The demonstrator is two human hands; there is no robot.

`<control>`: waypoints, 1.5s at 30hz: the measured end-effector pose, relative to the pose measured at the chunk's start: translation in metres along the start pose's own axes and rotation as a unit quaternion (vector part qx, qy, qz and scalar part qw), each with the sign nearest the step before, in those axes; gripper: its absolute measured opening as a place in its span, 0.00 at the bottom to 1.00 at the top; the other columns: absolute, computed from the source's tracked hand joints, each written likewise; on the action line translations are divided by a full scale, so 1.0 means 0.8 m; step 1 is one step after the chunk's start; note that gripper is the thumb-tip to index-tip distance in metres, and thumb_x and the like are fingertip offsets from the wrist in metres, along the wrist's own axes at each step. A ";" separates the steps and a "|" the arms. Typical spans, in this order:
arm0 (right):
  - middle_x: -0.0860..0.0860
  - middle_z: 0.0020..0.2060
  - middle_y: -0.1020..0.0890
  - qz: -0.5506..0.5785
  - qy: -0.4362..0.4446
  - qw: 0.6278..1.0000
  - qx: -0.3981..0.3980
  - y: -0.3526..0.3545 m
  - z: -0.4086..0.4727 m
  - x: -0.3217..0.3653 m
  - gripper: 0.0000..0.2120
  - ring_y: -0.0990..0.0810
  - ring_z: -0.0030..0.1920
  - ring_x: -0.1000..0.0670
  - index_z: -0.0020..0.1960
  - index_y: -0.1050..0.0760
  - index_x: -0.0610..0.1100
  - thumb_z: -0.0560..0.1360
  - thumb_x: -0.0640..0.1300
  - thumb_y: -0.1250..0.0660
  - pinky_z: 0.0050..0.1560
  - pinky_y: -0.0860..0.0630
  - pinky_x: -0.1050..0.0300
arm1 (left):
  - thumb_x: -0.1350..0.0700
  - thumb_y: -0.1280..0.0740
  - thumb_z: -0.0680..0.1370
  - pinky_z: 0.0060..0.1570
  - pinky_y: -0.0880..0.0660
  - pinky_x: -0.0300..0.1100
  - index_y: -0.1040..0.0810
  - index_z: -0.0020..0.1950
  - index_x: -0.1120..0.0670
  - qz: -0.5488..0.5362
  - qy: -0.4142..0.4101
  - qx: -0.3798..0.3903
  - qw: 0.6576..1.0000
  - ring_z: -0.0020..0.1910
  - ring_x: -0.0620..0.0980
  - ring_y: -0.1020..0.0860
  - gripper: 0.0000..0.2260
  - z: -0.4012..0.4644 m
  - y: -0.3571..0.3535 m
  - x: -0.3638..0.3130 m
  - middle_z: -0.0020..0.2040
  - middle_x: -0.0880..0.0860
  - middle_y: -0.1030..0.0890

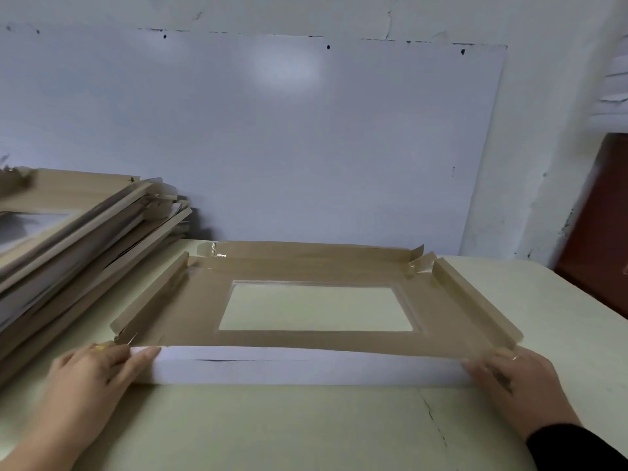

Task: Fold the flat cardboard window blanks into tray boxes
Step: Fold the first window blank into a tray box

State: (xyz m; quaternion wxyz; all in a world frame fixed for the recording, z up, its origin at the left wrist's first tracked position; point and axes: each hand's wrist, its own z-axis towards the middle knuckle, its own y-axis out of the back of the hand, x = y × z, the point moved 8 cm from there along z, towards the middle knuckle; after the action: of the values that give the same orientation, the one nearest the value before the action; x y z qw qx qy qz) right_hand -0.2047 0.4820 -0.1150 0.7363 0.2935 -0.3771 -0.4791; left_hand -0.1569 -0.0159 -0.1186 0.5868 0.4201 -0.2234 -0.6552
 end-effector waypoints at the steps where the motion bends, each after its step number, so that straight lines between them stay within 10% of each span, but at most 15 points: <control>1: 0.56 0.22 0.29 0.000 -0.028 1.000 0.005 -0.002 0.001 -0.005 0.22 0.31 0.29 0.48 0.29 0.26 0.48 0.69 0.60 0.47 0.43 0.35 0.55 | 0.50 0.32 0.70 0.32 0.41 0.43 0.35 0.23 0.45 0.031 -0.003 0.003 1.000 0.25 0.47 0.33 0.18 0.002 0.002 -0.010 0.21 0.46 0.33; 9: 0.48 0.23 0.25 -0.177 -0.052 0.981 0.055 -0.020 0.013 0.001 0.20 0.23 0.28 0.44 0.38 0.20 0.42 0.69 0.58 0.40 0.48 0.39 0.51 | 0.52 0.38 0.65 0.55 0.39 0.56 0.20 0.43 0.56 0.189 -0.011 0.026 0.982 0.42 0.63 0.25 0.13 -0.002 -0.005 -0.044 0.37 0.58 0.22; 14: 0.45 0.50 0.17 -0.144 0.097 0.980 0.099 -0.045 0.013 0.092 0.23 0.17 0.47 0.43 0.54 0.19 0.44 0.69 0.54 0.45 0.53 0.27 0.49 | 0.43 0.51 0.78 0.47 0.23 0.51 0.18 0.54 0.53 0.046 -0.152 0.131 0.979 0.56 0.55 0.23 0.25 -0.025 -0.045 -0.158 0.54 0.55 0.18; 18: 0.57 0.75 0.52 -0.009 0.218 0.940 0.262 -0.117 -0.012 0.176 0.23 0.54 0.74 0.57 0.75 0.48 0.54 0.81 0.52 0.49 0.72 0.58 0.59 | 0.38 0.50 0.79 0.71 0.55 0.39 0.45 0.74 0.40 -0.048 -0.199 0.236 0.950 0.74 0.40 0.51 0.23 -0.045 -0.104 -0.224 0.75 0.39 0.49; 24: 0.65 0.71 0.57 0.012 0.185 0.934 0.306 -0.123 -0.012 0.141 0.23 0.59 0.73 0.62 0.74 0.54 0.59 0.81 0.54 0.51 0.71 0.61 0.63 | 0.36 0.45 0.76 0.68 0.61 0.33 0.48 0.72 0.34 -0.063 -0.174 0.254 0.949 0.73 0.36 0.57 0.25 -0.036 -0.109 -0.173 0.71 0.33 0.55; 33: 0.64 0.67 0.46 0.076 0.048 0.961 0.260 -0.073 -0.007 0.015 0.28 0.48 0.72 0.60 0.69 0.51 0.56 0.77 0.50 0.37 0.71 0.52 0.65 | 0.48 0.27 0.70 0.67 0.48 0.32 0.35 0.70 0.45 -0.147 -0.046 0.216 0.964 0.71 0.38 0.42 0.31 -0.008 -0.061 -0.041 0.66 0.36 0.37; 39: 0.66 0.65 0.43 0.076 -0.008 0.968 0.241 -0.052 -0.008 -0.018 0.23 0.45 0.67 0.66 0.66 0.41 0.61 0.75 0.50 0.36 0.64 0.49 0.71 | 0.43 0.25 0.61 0.69 0.43 0.38 0.28 0.58 0.35 -0.193 -0.013 0.243 0.950 0.68 0.34 0.38 0.26 -0.005 -0.058 -0.011 0.64 0.33 0.31; 45: 0.61 0.58 0.26 0.095 -0.068 0.978 0.171 -0.042 -0.006 -0.038 0.12 0.28 0.60 0.56 0.57 0.21 0.52 0.74 0.44 0.34 0.57 0.36 0.70 | 0.44 0.26 0.58 0.49 0.41 0.13 0.20 0.43 0.38 -0.211 0.029 0.194 0.958 0.55 0.33 0.27 0.15 -0.003 -0.046 0.021 0.53 0.33 0.24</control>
State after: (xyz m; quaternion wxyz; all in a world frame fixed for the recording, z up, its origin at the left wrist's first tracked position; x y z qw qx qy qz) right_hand -0.2245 0.4981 -0.1525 0.6901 0.3446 -0.5289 -0.3538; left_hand -0.1755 -0.0238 -0.1539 0.3489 0.5821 -0.2353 -0.6958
